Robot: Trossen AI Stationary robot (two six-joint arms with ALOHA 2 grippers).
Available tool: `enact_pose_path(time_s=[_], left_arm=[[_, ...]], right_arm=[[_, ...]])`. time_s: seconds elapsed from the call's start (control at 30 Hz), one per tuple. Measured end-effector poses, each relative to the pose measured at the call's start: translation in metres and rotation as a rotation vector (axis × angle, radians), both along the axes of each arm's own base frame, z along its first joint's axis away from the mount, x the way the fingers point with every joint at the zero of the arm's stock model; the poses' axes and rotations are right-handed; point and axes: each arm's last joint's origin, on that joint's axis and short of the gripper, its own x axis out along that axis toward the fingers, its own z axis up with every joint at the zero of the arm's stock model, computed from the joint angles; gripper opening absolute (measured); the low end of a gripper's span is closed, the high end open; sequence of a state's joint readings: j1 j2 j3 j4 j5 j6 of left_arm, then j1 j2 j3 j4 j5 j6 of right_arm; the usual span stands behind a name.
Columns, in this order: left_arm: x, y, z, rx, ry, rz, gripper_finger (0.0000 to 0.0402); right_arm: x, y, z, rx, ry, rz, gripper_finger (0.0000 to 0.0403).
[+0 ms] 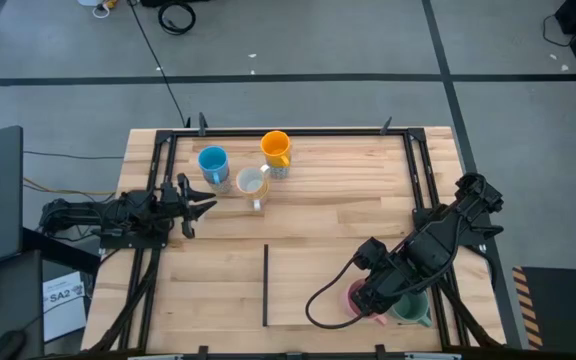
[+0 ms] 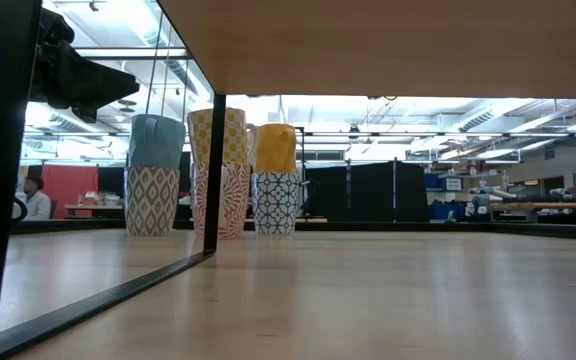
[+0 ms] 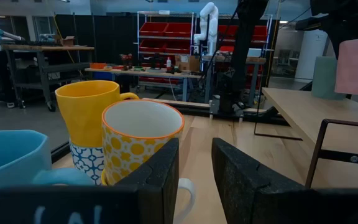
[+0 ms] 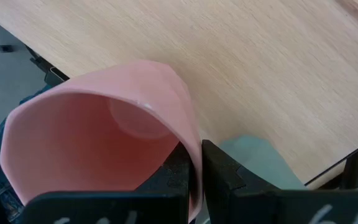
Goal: Place coffee mugs
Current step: Put the pink mug on the shelf
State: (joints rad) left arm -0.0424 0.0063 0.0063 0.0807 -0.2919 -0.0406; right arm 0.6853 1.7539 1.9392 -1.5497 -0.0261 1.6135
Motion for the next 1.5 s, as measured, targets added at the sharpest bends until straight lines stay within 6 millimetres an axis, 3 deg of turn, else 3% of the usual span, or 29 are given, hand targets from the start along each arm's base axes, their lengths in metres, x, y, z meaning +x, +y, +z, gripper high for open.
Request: enact_pose_path(time_s=[0.37, 1.5], left_arm=[[0.0, 0.0, 0.0, 0.0, -0.001, 0.0, 0.0102], [0.0, 0.0, 0.0, 0.0, -0.001, 0.0, 0.0102]], right_arm=[[0.005, 0.006, -0.011, -0.021, 0.054, 0.058, 0.0029], [0.005, 0.006, -0.011, -0.028, 0.049, 0.056, 0.0051]])
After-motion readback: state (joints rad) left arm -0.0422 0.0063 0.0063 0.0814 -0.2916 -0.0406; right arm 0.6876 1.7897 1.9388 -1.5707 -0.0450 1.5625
